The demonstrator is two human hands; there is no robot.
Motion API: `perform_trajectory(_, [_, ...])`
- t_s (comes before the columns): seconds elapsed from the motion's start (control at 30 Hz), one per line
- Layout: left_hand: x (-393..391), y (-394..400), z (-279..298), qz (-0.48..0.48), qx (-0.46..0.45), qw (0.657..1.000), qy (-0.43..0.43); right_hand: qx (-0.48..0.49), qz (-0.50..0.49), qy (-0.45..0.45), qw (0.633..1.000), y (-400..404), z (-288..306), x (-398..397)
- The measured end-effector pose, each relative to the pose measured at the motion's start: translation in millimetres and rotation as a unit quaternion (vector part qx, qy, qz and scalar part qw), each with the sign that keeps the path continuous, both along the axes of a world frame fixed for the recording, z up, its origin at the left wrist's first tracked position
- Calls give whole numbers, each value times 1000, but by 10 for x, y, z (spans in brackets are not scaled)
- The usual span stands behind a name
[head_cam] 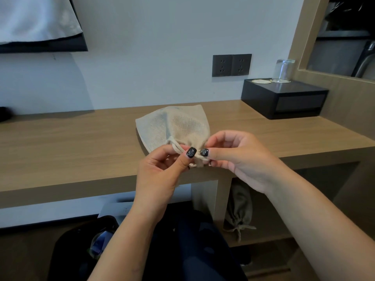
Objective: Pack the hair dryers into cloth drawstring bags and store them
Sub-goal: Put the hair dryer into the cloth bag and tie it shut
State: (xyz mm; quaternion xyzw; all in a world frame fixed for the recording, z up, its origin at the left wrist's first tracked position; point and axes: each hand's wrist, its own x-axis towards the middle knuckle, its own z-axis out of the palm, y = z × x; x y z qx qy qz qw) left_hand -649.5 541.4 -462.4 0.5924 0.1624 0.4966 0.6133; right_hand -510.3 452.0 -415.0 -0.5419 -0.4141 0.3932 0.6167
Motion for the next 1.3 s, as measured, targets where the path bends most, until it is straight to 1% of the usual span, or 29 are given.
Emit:
perform_trajectory(0.1, [-5, 0, -12, -14, -8, 1000, -15, -1, 26, 128, 991, -62, -8, 11])
perform_trajectory(0.17, [-8, 15, -18, -17, -10, 1000, -15, -17, 53, 184, 981, -102, -31, -15])
perform_trajectory(0.2, [-9, 33, -30, -5, 6, 1000, -9, -28, 63, 203, 977, -120, -46, -31])
perform_trajectory(0.3, [-10, 72, -57, 39, 125, 990, 46, -54, 78, 241, 966, -164, -103, -72])
perform_trajectory(0.33, [-4, 70, -54, 40, 139, 988, 53, -58, 81, 251, 963, -178, -115, -81])
perform_trajectory(0.43, [16, 25, 1, -5, 86, 996, 14, -64, 73, 253, 963, -199, -143, -128])
perform_trajectory(0.5, [0, -7, 23, -31, 62, 998, -7, -61, 64, 212, 973, -189, -164, -184])
perform_trajectory(0.53, [-10, -17, 20, -37, 63, 997, -11, -58, 61, 172, 982, -180, -178, -208])
perform_trajectory(0.6, [-22, -28, 15, -32, 72, 997, -2, -60, 27, 46, 997, -154, -221, -238])
perform_trajectory(0.67, [-33, -22, -15, -5, 101, 995, 19, -64, -39, -78, 994, -111, -252, -262])
perform_trajectory(0.73, [-47, -12, -53, 52, 186, 980, 47, -50, -117, -191, 973, -44, -307, -268])
perform_trajectory(0.8, [-64, 5, -95, 117, 285, 949, 66, -14, -180, -296, 938, 10, -376, -281])
perform_trajectory(0.83, [-80, 0, -106, 147, 316, 935, 68, 6, -196, -339, 920, 25, -406, -293])
perform_trajectory(0.9, [-115, -21, -126, 195, 346, 915, 69, 42, -200, -401, 893, 45, -464, -312])
perform_trajectory(0.97, [-142, -62, -152, 219, 349, 909, 64, 59, -196, -421, 884, 76, -514, -318])
perform_trajectory(1.0, [-154, -79, -170, 225, 347, 908, 60, 57, -193, -410, 890, 93, -534, -320])
perform_trajectory(1.03, [-162, -94, -187, 226, 344, 910, 55, 47, -185, -376, 907, 109, -542, -324])
perform_trajectory(1.1, [-173, -104, -225, 216, 329, 918, 46, 10, -145, -246, 958, 124, -517, -324])
perform_trajectory(1.17, [-180, -103, -256, 207, 286, 935, 32, -10, -75, -108, 991, 121, -472, -304])
perform_trajectory(1.2, [-181, -96, -268, 205, 261, 943, 23, -10, -38, -42, 998, 113, -451, -281])
perform_trajectory(1.27, [-183, -93, -282, 208, 233, 950, 17, -4, 22, 93, 995, 102, -414, -235])
perform_trajectory(1.3, [-183, -94, -284, 212, 227, 950, 23, -2, 35, 132, 991, 104, -404, -221])
